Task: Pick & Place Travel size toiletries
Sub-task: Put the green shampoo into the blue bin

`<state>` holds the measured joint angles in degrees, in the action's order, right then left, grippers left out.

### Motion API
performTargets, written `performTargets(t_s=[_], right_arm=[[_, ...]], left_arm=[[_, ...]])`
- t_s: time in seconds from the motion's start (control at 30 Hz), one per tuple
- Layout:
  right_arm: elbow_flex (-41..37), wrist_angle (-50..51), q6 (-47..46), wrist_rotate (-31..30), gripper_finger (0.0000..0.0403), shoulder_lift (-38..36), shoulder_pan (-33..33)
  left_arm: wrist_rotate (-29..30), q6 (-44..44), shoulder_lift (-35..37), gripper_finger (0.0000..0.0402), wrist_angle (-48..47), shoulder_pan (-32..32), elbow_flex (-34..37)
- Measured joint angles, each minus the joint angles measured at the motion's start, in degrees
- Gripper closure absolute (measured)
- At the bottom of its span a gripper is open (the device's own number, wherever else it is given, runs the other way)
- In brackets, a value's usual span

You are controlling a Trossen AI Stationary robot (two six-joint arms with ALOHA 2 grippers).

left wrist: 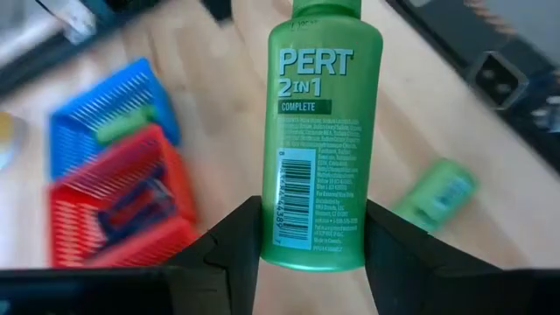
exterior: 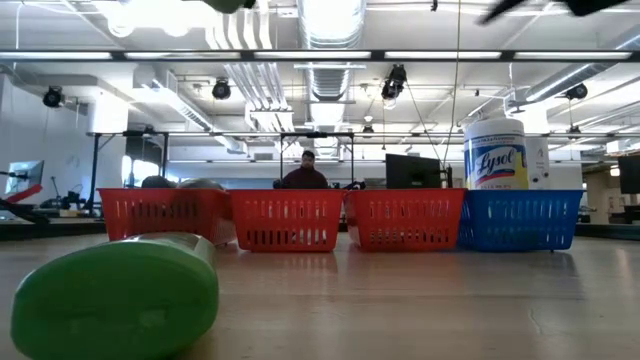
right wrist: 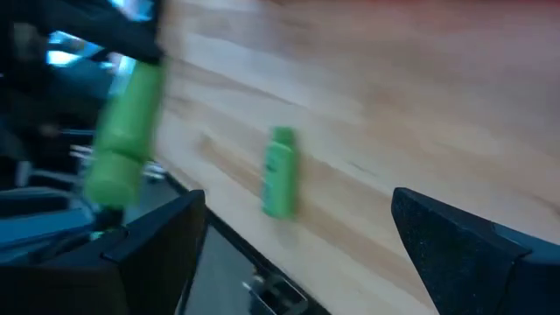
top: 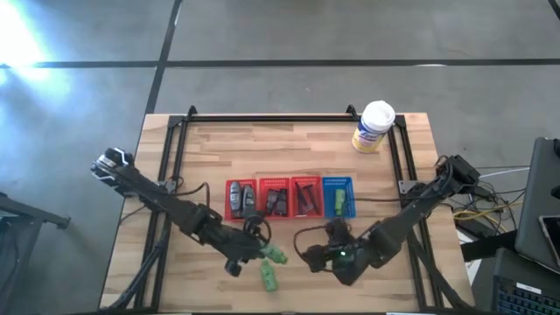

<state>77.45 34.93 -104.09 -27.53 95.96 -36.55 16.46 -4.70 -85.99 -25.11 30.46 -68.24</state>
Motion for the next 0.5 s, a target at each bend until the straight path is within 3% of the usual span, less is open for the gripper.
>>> performTargets(t_s=[0.23, 0.5], right_arm=[[0.01, -10.09, 11.83, 2.31, 0.0039, -0.37, 5.52], [0.14, -16.29, 17.42, 12.29, 0.0039, 0.19, 8.82]], left_arm=[[2.20, -6.76, -0.82, 0.0237, -0.06, -1.06, -0.23], [4.05, -10.32, -1.10, 0.0237, 3.49, -2.40, -0.03]])
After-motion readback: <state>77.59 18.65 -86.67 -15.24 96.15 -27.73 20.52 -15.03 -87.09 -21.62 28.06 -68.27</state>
